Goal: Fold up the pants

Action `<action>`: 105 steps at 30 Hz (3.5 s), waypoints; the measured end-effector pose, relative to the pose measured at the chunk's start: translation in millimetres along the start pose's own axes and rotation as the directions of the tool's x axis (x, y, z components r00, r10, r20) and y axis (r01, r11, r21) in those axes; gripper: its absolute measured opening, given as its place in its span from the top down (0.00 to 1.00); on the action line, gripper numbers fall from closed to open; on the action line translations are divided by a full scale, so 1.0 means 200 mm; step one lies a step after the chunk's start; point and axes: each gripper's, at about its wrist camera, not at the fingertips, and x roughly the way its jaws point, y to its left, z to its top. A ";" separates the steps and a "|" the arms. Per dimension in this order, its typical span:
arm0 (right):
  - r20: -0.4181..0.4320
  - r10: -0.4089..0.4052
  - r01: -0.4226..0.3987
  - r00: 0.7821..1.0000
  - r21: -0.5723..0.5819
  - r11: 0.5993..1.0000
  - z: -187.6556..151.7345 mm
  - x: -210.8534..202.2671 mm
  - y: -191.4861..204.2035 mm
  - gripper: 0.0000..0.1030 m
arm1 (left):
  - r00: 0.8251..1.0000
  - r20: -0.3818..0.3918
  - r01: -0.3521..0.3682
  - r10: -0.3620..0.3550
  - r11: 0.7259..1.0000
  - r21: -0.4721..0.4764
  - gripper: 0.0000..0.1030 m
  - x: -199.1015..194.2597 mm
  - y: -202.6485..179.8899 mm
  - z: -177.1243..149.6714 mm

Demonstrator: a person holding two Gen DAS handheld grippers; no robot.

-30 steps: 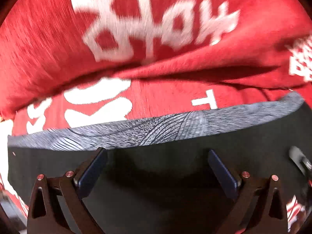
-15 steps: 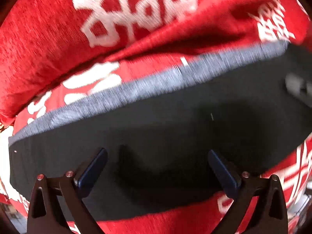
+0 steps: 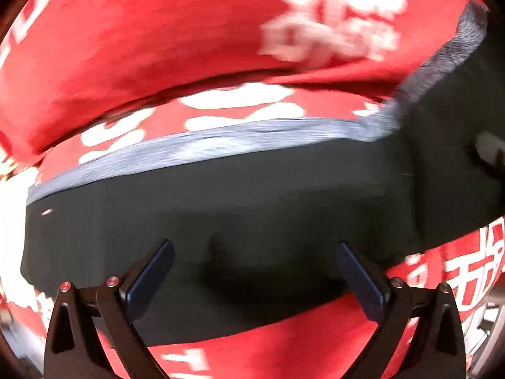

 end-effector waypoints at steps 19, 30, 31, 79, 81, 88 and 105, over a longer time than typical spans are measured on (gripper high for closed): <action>-0.117 -0.223 0.148 0.968 -0.451 0.880 -0.27 0.31 1.08 0.50 | 0.997 -0.061 -0.068 0.054 0.967 -0.244 0.00 0.04 0.91 -0.20; -0.087 0.514 -0.368 0.853 0.598 0.712 -0.38 0.23 0.28 0.44 | 0.984 -0.034 0.172 -0.173 0.985 -0.014 0.00 -0.08 0.60 -0.15; -0.077 0.534 -0.373 0.842 0.633 0.679 -0.40 0.26 0.25 0.44 | 0.982 -0.041 0.183 -0.182 0.983 0.014 0.00 -0.08 0.56 -0.16; -0.159 0.356 -0.269 0.921 0.401 0.876 0.13 0.56 -0.13 0.53 | 0.995 -0.021 0.101 -0.099 0.989 0.108 0.00 -0.03 0.05 0.22; -0.179 0.367 -0.273 0.913 0.401 0.874 0.14 0.64 -0.13 0.53 | 0.995 -0.018 0.102 -0.100 0.987 0.125 0.00 -0.01 0.00 0.23; -0.268 0.235 -0.167 0.934 0.254 0.953 0.06 0.72 0.01 0.51 | 0.996 -0.084 0.001 0.012 0.989 0.151 0.00 0.20 -0.02 0.15; -0.193 0.160 -0.126 0.968 0.175 0.976 -0.12 0.23 0.23 0.49 | 0.995 -0.100 -0.015 0.012 0.999 -0.030 0.00 0.01 0.44 -0.08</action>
